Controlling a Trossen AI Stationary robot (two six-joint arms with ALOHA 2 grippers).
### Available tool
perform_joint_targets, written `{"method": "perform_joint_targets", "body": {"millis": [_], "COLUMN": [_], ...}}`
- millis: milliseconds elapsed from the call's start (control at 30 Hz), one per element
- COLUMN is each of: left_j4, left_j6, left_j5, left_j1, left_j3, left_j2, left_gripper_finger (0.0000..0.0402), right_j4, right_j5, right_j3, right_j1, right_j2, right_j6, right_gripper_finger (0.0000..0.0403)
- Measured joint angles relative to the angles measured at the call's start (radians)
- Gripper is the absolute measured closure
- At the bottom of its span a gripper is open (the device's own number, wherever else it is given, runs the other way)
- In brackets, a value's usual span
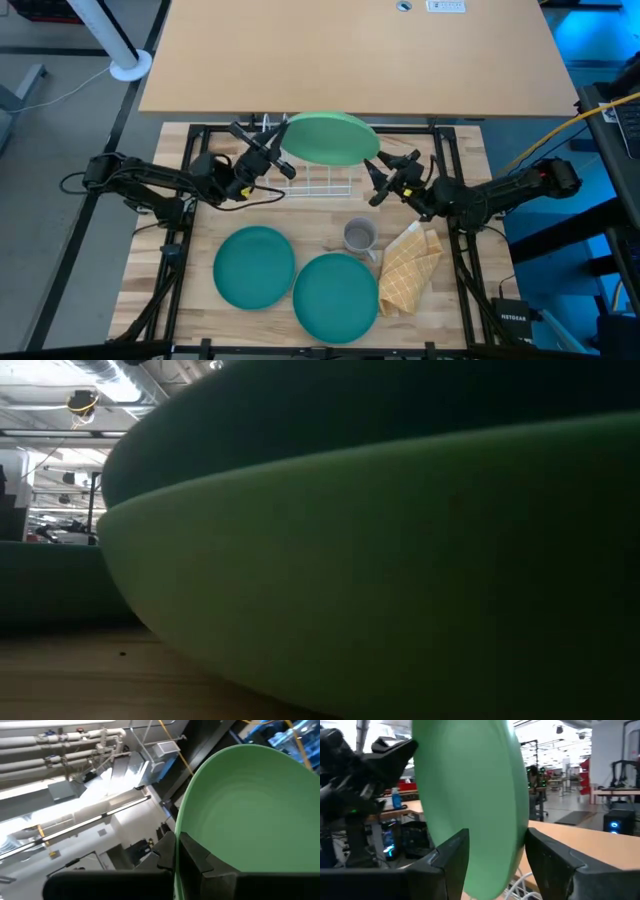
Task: Sort dishes
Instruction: Put the left green plate into the white dish rack
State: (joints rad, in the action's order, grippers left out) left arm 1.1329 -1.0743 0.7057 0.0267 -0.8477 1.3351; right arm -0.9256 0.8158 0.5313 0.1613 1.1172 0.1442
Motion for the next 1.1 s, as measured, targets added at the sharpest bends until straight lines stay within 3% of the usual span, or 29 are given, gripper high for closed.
{"method": "perform_joint_targets", "body": {"millis": [133,333,467,667,867,1100], "left_j4": [-0.014,-0.065,-0.11,-0.17,-0.22,-0.248], "left_j6": [0.002,-0.002,-0.005,-0.003,0.081,0.126], "left_j5": [-0.005,-0.003,0.0,0.011,0.033,0.057], "left_j1": [0.026,0.086,0.107,0.134,0.16,0.199], "left_j3": [0.001,0.002,0.002,0.001,0.001,0.001], "left_j2": [0.003,0.003,0.002,-0.005,-0.003,0.004], "left_gripper_finger": [0.0401,0.0401,0.0401,0.0392,0.036,0.029], "right_j4": [0.001,0.01,0.017,0.065,0.094,0.168], "right_j5": [0.008,-0.061,-0.082,-0.141,-0.17,-0.196], "right_j3": [0.001,0.001,0.001,0.0,0.0,0.001], "right_j1": [-0.028,-0.074,-0.077,-0.077,-0.078,-0.076], "right_j2": [0.0,0.0,0.0,-0.001,-0.003,0.001], "right_j6": [0.021,0.02,0.041,0.173,0.234,0.314], "right_gripper_finger": [0.0207,0.0219,0.0264,0.0364,0.0364,0.0361]}}
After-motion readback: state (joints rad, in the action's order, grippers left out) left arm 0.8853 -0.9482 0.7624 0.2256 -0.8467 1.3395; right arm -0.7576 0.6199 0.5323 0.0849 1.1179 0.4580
